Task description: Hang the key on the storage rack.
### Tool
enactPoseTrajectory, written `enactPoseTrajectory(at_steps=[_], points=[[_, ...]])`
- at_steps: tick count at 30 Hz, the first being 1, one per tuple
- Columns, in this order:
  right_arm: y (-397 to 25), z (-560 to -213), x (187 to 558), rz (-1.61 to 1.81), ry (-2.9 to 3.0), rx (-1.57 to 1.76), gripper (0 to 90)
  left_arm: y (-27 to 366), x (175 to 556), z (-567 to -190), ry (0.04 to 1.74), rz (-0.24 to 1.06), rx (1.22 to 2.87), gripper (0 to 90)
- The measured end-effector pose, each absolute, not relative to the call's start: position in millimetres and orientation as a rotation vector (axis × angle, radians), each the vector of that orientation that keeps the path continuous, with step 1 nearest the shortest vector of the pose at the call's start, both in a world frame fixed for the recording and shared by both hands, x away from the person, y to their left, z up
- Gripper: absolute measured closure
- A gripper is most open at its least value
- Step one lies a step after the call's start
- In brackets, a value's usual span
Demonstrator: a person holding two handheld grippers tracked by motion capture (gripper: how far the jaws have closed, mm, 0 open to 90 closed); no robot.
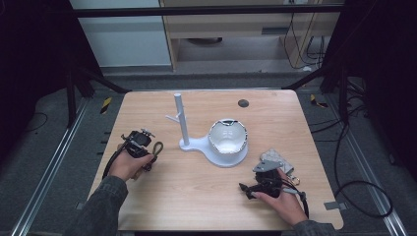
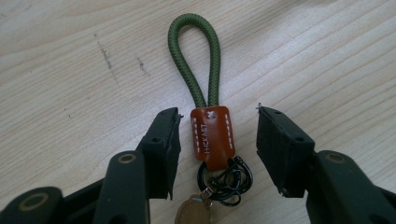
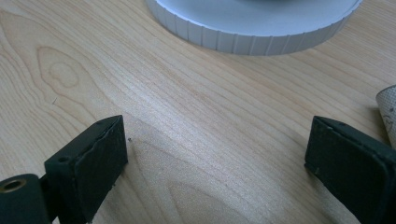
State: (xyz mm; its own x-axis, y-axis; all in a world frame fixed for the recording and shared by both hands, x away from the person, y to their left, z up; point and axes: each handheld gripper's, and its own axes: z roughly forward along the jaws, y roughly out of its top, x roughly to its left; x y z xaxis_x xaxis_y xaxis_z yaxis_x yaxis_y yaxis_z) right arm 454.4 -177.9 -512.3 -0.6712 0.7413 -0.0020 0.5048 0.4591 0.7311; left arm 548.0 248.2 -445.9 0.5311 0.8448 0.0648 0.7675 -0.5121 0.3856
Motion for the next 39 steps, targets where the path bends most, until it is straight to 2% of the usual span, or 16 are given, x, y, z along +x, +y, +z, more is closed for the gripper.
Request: enactPoseTrajectory(at_steps=[11, 39], points=[[-178, -512, 454, 1.039, 2.395, 1.056, 5.7, 251, 549, -452, 1.366, 0.316, 2.463, 56.8], [-178, -512, 454, 1.04, 2.396, 1.052, 5.7, 253, 557, -464, 1.407, 0.283, 2.458, 57.9]])
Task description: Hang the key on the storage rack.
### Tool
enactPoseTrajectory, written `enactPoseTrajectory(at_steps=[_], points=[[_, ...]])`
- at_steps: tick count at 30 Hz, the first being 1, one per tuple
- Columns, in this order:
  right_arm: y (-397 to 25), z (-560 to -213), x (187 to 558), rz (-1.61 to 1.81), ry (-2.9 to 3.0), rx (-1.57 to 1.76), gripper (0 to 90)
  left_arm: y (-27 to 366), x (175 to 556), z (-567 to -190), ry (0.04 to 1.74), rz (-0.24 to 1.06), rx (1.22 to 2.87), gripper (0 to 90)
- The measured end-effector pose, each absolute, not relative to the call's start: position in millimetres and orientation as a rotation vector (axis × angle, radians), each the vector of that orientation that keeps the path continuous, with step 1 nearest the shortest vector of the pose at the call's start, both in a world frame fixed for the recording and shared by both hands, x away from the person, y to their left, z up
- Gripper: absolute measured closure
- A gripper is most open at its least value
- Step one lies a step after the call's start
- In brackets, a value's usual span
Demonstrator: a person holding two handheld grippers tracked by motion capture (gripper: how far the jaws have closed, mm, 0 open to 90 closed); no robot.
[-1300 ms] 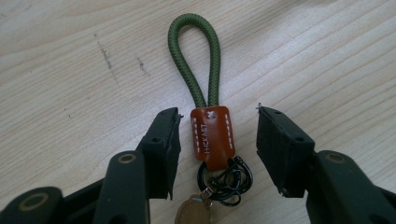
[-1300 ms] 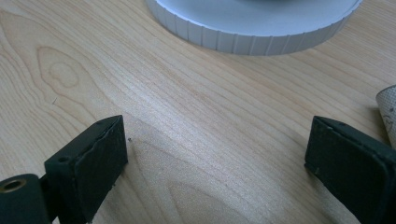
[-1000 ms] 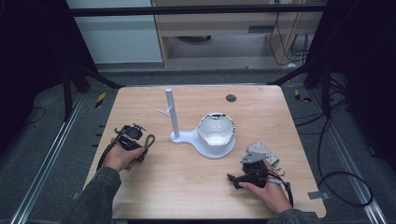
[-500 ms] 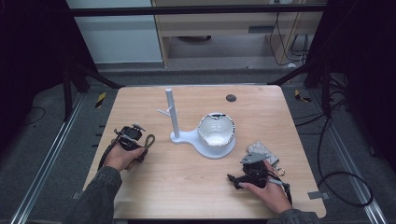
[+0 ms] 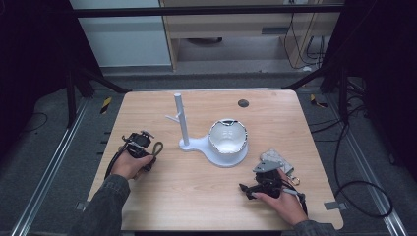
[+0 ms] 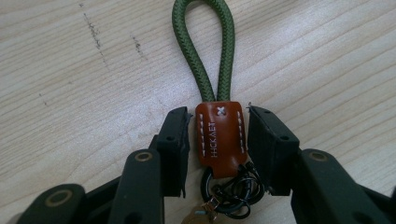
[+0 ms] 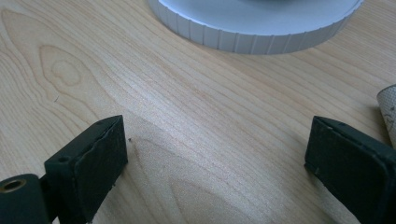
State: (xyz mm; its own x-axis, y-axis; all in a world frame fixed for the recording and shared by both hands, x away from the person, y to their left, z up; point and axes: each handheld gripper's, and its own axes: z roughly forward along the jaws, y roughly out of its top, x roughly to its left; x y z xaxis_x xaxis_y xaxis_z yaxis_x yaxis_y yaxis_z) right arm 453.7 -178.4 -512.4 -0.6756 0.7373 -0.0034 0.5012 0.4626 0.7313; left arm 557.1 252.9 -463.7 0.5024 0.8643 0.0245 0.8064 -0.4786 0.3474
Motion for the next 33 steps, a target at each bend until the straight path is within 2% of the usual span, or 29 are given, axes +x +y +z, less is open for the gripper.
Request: enactPoseTrajectory(at_steps=[12, 19, 33], points=[[-178, -512, 453, 1.038, 2.397, 1.054, 5.7, 250, 558, -466, 1.387, 0.269, 2.494, 64.5], [-179, -512, 453, 1.038, 2.398, 1.053, 5.7, 252, 556, -464, 1.374, 0.269, 2.491, 65.4], [-179, -512, 453, 1.038, 2.398, 1.053, 5.7, 265, 523, -441, 1.265, 0.372, 2.367, 65.4]])
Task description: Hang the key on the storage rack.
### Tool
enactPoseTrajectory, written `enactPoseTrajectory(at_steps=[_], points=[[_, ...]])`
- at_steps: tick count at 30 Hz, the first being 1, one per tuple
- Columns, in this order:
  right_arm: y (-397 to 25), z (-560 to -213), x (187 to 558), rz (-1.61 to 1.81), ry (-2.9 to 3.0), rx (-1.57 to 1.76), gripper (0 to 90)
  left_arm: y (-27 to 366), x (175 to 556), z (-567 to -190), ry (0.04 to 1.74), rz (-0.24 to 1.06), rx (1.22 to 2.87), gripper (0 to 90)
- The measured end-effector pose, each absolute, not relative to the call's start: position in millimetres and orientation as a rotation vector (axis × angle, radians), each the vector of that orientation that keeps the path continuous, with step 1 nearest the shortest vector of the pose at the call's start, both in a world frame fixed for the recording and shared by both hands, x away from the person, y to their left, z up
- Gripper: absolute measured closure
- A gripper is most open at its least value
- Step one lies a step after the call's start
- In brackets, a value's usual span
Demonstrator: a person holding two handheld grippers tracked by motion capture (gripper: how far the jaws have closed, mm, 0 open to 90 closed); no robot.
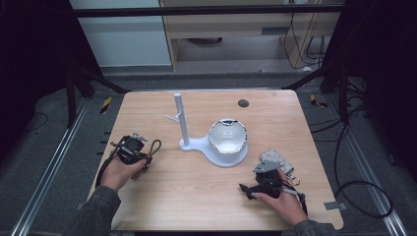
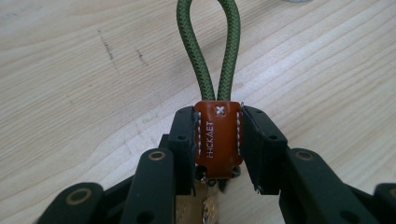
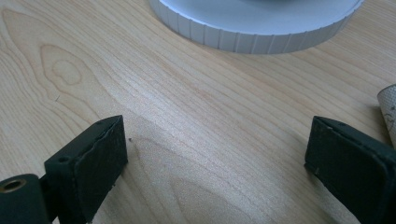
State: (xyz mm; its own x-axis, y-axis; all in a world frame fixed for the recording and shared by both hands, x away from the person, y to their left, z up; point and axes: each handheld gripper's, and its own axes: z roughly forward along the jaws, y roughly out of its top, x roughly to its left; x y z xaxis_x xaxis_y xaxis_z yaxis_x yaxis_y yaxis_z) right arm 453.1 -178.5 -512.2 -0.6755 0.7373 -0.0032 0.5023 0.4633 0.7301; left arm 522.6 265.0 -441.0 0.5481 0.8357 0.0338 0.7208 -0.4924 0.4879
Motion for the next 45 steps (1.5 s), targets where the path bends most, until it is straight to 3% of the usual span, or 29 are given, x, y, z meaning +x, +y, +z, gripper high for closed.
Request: enactPoseTrajectory(at_steps=[15, 45], points=[[-179, -512, 453, 1.037, 2.399, 1.052, 5.7, 261, 487, -405, 1.108, 0.532, 2.205, 65.5], [-178, -512, 452, 1.041, 2.396, 1.053, 5.7, 232, 460, -384, 0.954, 0.554, 2.066, 65.6]])
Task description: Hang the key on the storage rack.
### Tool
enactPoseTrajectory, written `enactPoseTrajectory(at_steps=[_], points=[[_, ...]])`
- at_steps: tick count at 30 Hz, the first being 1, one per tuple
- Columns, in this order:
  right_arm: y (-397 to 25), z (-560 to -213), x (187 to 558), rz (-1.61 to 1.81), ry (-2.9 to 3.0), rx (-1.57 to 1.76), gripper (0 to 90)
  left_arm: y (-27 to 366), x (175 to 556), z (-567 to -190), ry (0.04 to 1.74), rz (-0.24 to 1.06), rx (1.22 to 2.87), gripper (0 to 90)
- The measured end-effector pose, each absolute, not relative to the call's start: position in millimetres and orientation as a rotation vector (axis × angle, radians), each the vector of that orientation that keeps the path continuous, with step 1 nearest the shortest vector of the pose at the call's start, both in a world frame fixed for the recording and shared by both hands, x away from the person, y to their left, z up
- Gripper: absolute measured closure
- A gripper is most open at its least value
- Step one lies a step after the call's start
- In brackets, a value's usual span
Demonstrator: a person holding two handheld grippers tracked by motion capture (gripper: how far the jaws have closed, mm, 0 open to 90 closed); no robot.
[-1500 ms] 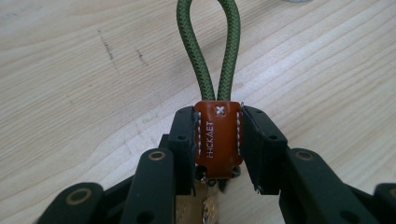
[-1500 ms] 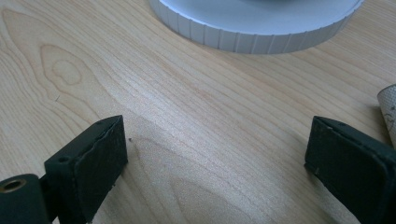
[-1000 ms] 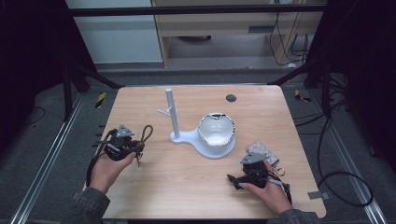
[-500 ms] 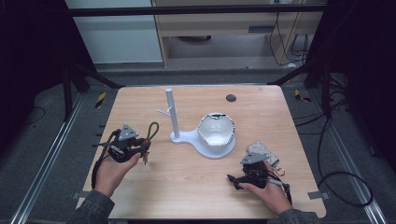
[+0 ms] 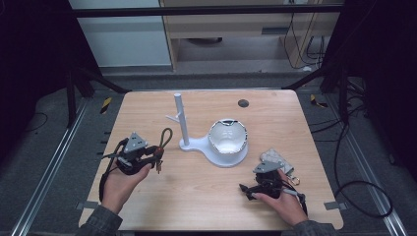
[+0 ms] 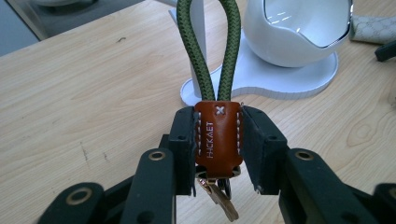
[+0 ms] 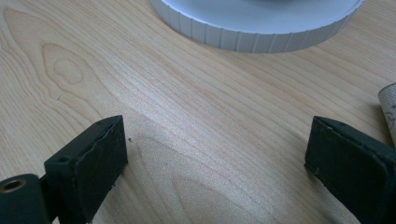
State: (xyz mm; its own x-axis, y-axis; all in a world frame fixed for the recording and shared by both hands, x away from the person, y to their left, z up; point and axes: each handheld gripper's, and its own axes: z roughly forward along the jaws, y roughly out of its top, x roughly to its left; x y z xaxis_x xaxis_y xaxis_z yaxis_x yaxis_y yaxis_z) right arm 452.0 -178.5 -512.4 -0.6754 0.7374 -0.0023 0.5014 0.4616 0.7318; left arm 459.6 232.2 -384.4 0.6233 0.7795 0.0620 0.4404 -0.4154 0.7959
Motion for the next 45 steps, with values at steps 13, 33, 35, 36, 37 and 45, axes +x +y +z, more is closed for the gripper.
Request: enactPoseTrajectory(at_steps=[13, 33, 35, 36, 37, 45], points=[[-179, -512, 452, 1.041, 2.397, 1.053, 5.7, 222, 459, -369, 0.917, 0.553, 2.032, 65.6], [-179, -513, 452, 1.039, 2.396, 1.047, 5.7, 209, 465, -346, 0.888, 0.601, 1.996, 65.5], [-179, -512, 452, 1.04, 2.397, 1.051, 5.7, 208, 466, -346, 0.889, 0.605, 1.997, 65.5], [-179, -512, 452, 1.04, 2.397, 1.051, 5.7, 207, 470, -346, 0.895, 0.601, 1.989, 65.5], [-179, -512, 452, 1.041, 2.397, 1.051, 5.7, 207, 470, -346, 0.895, 0.601, 1.989, 65.5], [-179, -512, 451, 1.041, 2.399, 1.048, 5.7, 203, 482, -353, 0.921, 0.591, 1.993, 65.5]])
